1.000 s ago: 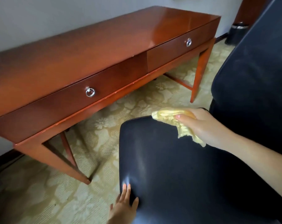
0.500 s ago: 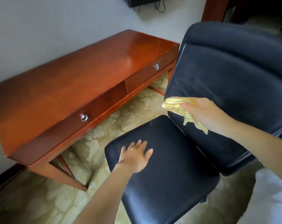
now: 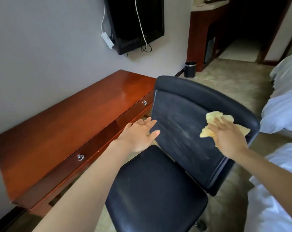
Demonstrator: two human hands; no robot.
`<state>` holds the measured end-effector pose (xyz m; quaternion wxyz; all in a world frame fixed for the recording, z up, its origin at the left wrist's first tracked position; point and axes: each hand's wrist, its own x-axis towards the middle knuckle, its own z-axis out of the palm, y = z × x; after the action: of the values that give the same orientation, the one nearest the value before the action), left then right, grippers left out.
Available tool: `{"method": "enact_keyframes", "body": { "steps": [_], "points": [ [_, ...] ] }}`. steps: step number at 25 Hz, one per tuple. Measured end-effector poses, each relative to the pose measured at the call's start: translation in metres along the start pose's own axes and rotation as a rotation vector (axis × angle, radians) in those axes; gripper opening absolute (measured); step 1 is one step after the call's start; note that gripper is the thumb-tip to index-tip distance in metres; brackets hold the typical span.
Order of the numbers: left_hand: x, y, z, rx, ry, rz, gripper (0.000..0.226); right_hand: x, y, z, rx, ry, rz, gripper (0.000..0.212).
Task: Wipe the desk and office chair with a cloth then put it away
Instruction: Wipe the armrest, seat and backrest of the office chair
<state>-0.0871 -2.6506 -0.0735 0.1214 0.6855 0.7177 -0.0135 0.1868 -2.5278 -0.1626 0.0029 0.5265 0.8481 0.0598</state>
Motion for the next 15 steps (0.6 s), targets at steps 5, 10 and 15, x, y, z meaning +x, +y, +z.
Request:
{"method": "enact_keyframes", "body": {
  "steps": [5, 10, 15],
  "points": [
    [0.055, 0.049, -0.001, -0.022, 0.071, 0.050, 0.056, 0.008, 0.041, 0.026, 0.062, -0.033, -0.055, 0.065],
    [0.102, 0.080, 0.010, -0.070, 0.056, 0.045, 0.056, 0.039, 0.050, 0.028, 0.203, 0.043, -0.068, 0.058],
    [0.108, 0.068, 0.014, -0.086, 0.017, -0.035, 0.056, 0.080, 0.053, 0.025, 0.269, 0.029, -0.108, 0.047]
  ]
}}
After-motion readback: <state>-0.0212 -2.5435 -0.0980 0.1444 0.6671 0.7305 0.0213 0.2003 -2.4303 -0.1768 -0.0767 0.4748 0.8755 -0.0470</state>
